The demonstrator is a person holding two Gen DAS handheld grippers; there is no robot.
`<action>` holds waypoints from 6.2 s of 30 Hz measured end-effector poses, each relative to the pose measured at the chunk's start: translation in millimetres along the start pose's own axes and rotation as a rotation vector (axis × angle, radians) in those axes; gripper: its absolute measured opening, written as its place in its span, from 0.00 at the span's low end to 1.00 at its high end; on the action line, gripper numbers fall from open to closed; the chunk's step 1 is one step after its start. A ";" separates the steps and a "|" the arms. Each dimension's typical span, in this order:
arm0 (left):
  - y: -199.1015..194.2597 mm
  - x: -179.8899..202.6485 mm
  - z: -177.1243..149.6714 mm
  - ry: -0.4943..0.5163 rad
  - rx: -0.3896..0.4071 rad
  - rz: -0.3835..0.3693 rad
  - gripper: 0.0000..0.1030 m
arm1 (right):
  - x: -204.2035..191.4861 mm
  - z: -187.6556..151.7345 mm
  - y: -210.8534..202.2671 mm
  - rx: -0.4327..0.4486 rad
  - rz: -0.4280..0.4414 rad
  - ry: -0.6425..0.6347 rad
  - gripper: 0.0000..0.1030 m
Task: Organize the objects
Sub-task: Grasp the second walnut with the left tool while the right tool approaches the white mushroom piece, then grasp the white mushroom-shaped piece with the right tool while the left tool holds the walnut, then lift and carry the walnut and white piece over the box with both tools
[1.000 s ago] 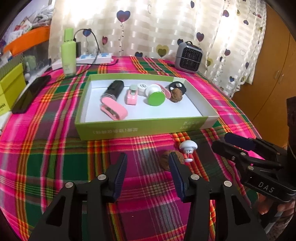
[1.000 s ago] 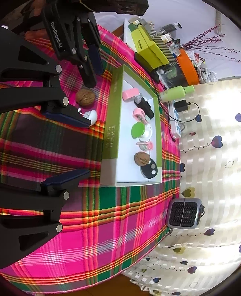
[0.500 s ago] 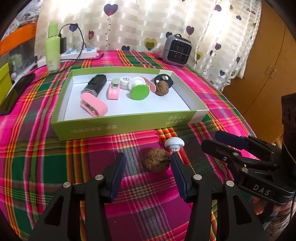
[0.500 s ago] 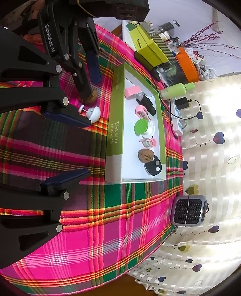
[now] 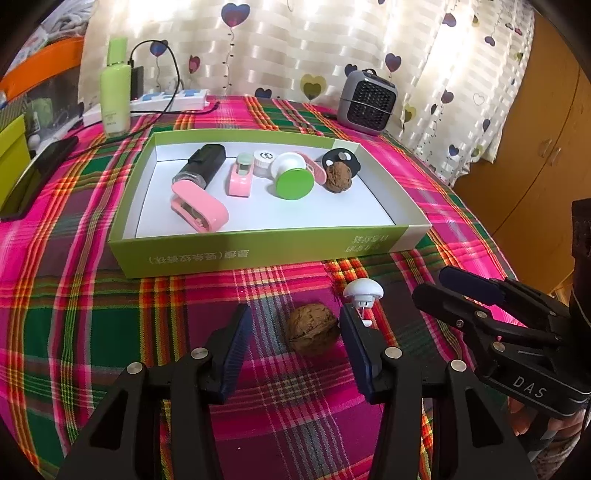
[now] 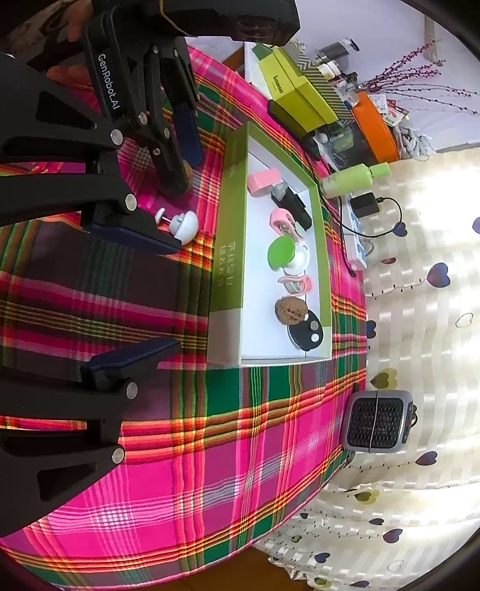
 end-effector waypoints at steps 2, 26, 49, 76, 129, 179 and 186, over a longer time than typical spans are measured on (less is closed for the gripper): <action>0.0 -1.0 -0.7 0.006 0.001 0.006 0.34 | -1.7 -0.1 1.0 -0.004 0.007 -0.001 0.47; -12.0 -33.7 -0.9 -0.019 0.023 0.089 0.27 | -35.4 2.4 15.9 -0.028 0.075 0.002 0.47; -12.3 -36.2 -0.7 -0.037 0.028 0.079 0.27 | -45.3 -6.0 33.1 -0.068 0.063 -0.020 0.47; -11.4 -34.7 -0.5 -0.024 0.027 0.089 0.27 | -39.5 -5.2 33.8 -0.067 0.042 -0.013 0.23; -31.1 -25.6 29.9 -0.011 0.087 0.097 0.27 | -39.7 23.2 9.0 0.014 0.100 -0.001 0.22; 49.0 -23.2 76.1 0.031 0.055 0.104 0.27 | -3.2 61.2 74.6 0.003 0.047 -0.035 0.22; 57.8 -22.3 74.2 0.036 0.041 0.106 0.27 | -0.9 58.3 81.8 -0.018 0.044 -0.042 0.22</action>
Point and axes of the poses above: each gripper's, at about its wrist camera, not at the fingertips, and y roughly the way its jaws point, x to its right, z to its top, the point moved 7 cm from there along y, roughly the way its jaws point, and after that the axes turned 14 degrees about x, right-handed, at the moved point
